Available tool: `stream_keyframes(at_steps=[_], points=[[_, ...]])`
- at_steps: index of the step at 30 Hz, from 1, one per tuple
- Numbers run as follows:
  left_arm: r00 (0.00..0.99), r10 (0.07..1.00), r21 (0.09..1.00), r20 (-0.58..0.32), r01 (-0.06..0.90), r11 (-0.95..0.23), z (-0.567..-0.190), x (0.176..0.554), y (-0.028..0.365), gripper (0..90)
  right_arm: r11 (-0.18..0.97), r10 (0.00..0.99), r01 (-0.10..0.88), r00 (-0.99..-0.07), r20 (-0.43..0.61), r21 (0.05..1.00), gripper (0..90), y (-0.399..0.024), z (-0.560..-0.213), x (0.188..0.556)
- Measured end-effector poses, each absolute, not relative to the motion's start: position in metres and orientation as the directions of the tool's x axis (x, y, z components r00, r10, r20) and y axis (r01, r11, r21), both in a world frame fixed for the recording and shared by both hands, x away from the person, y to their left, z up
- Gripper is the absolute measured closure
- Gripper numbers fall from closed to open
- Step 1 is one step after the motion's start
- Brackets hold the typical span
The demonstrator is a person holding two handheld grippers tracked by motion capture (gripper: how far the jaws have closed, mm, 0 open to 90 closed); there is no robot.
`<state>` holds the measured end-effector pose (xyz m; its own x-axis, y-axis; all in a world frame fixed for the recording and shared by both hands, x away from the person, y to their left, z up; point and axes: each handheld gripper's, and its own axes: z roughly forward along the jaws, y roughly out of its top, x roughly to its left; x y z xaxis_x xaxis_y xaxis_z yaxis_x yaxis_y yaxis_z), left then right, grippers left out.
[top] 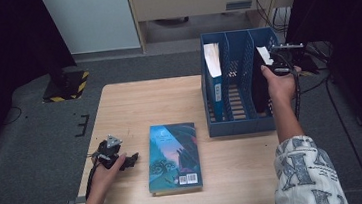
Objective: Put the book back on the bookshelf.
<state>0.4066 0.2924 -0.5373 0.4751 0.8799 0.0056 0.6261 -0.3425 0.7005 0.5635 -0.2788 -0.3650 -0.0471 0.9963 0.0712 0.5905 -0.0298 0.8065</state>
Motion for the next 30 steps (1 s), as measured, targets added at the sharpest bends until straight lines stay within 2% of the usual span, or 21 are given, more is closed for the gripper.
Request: stream_keyframes(at_steps=[16, 30], points=[[0.477, 0.879, 0.701, 0.008, 0.625, -0.345, -0.537, 0.407, 0.293, 0.0, -0.037, 0.995, 0.609, -0.05, 0.084, 0.793, 53.2, -0.274, -0.371, 0.575], [0.477, 0.879, 0.7, 0.007, 0.625, -0.345, -0.537, 0.407, 0.293, 0.0, 0.001, 0.997, 0.604, -0.063, 0.047, 0.797, 53.2, -0.273, -0.371, 0.576]])
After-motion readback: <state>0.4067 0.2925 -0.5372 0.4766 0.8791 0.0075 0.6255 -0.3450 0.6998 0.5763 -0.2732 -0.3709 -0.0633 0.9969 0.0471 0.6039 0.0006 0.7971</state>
